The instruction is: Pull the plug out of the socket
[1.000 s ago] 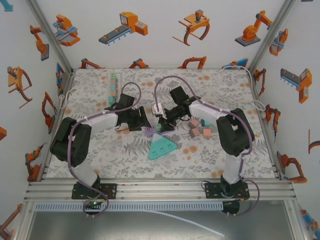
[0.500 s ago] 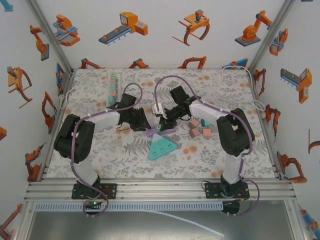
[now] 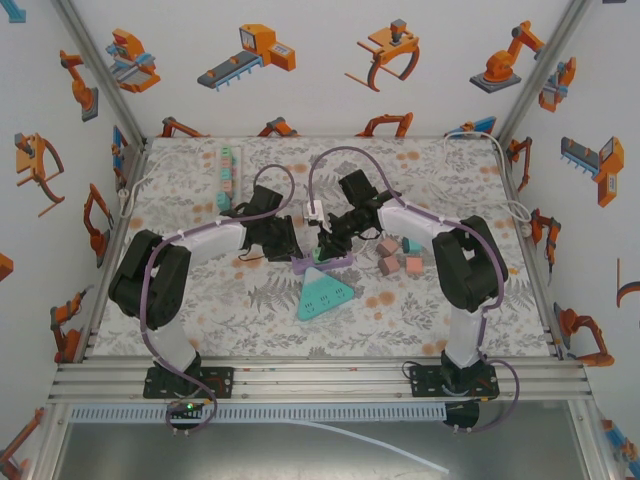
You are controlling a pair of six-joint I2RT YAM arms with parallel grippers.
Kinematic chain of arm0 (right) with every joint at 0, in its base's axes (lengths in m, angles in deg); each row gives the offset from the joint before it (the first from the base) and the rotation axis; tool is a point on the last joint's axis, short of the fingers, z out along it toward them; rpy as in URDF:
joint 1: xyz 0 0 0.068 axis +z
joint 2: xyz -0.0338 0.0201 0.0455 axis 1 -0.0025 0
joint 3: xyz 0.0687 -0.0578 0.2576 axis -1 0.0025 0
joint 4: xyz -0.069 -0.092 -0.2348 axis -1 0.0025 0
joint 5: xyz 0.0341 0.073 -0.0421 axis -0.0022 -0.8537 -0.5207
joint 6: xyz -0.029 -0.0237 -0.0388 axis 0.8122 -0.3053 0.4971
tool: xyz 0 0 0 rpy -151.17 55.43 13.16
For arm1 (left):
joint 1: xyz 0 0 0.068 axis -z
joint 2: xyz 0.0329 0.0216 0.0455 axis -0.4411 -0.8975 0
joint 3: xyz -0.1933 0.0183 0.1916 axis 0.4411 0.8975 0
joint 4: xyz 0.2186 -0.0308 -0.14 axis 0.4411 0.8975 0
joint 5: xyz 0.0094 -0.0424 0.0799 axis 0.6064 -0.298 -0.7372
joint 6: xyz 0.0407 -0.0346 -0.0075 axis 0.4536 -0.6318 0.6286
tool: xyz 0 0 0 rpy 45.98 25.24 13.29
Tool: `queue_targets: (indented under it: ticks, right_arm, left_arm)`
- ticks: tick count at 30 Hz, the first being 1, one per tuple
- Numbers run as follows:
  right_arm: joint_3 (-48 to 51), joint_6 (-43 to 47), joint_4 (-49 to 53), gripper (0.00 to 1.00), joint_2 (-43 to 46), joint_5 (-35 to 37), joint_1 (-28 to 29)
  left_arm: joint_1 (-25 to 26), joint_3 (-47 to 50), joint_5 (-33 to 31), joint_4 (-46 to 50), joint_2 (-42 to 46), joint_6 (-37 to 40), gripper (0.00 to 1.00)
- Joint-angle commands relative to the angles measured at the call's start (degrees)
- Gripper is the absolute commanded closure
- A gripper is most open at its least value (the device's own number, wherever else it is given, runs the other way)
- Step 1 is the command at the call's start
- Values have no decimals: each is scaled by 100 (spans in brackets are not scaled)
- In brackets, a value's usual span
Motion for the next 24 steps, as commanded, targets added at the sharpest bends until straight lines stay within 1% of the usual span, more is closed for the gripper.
queue_targets:
  ticks: [1,10,15,21,24]
  right_arm:
    - [-121,-180,-737,89,345,-338,43]
    - [68,-236,-989,90,651,-460,42]
    - [224,-232,-1124,90,775,-397,38]
    - [314,-437,-1215,90,966,-345,34]
    - [483,-884,-1623,90,1153,-321,-16]
  left_arm:
    - [60,269,-929,1028,-410,279,61]
    - [64,248,-1109,1168,-451,296,61]
    - [63,228,-1123,1181,-417,279,61]
    - [55,189,-874,1016,-134,385,58]
    - [1,174,-690,851,44,371,55]
